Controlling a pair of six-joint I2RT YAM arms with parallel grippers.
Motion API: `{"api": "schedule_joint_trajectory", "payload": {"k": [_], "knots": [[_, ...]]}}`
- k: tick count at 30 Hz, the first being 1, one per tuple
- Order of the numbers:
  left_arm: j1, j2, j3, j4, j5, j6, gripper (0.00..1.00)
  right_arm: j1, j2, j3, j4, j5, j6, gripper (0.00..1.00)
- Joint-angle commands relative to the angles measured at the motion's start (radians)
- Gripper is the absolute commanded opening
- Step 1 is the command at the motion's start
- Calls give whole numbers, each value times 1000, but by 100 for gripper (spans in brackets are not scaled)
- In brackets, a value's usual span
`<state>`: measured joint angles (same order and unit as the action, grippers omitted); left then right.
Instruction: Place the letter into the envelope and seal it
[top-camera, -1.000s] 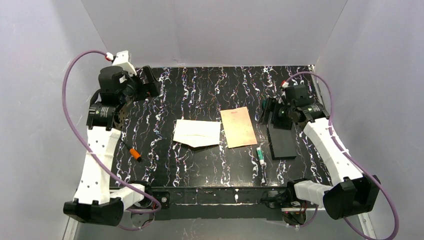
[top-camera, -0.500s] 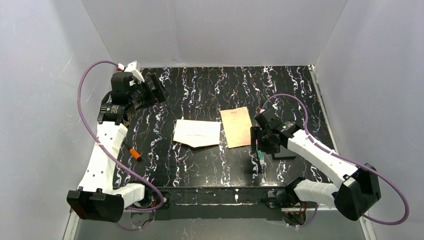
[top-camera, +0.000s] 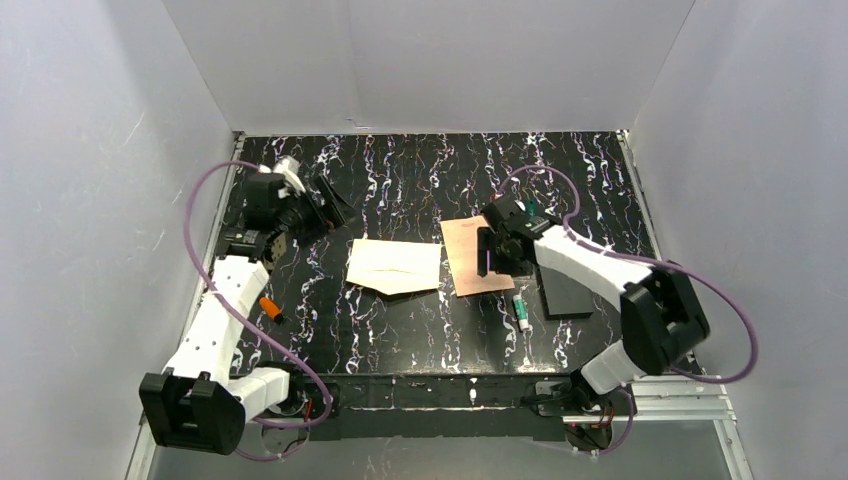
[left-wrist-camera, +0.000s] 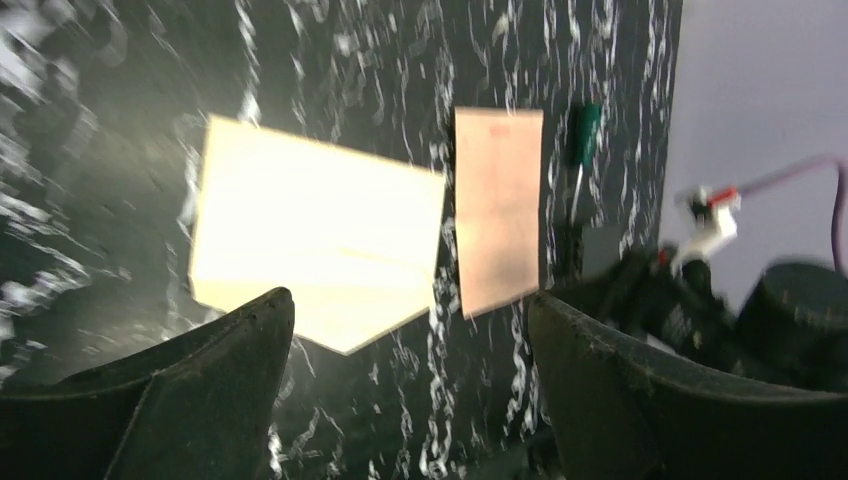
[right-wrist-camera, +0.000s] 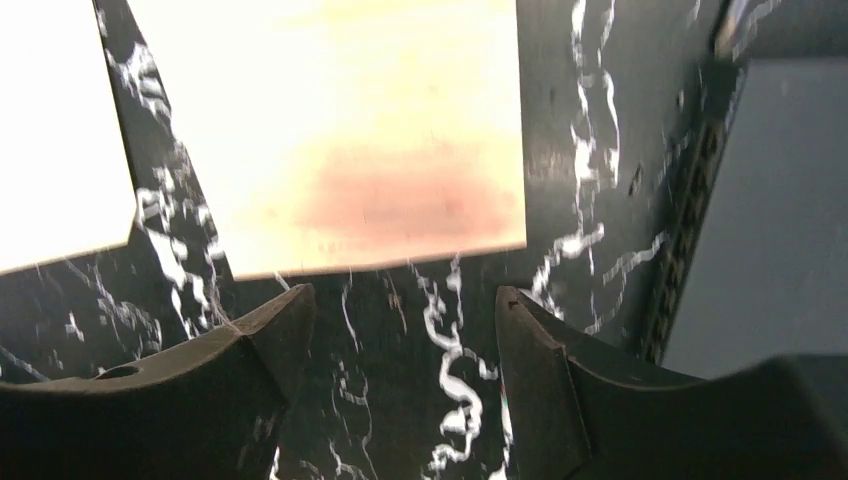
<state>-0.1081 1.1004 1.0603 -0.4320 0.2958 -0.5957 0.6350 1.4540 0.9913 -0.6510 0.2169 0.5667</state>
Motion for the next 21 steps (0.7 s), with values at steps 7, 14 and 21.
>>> {"api": "schedule_joint_trajectory", "payload": {"k": [7, 14, 21], "knots": [[-300, 219, -88, 209, 164, -245, 81, -180, 222, 139, 124, -139, -61, 73], [-392, 440, -31, 296, 208, -367, 71, -192, 323, 171, 60, -174, -34, 57], [-493, 603, 31, 317, 168, -420, 67, -198, 366, 120, 55, -180, 30, 44]]}}
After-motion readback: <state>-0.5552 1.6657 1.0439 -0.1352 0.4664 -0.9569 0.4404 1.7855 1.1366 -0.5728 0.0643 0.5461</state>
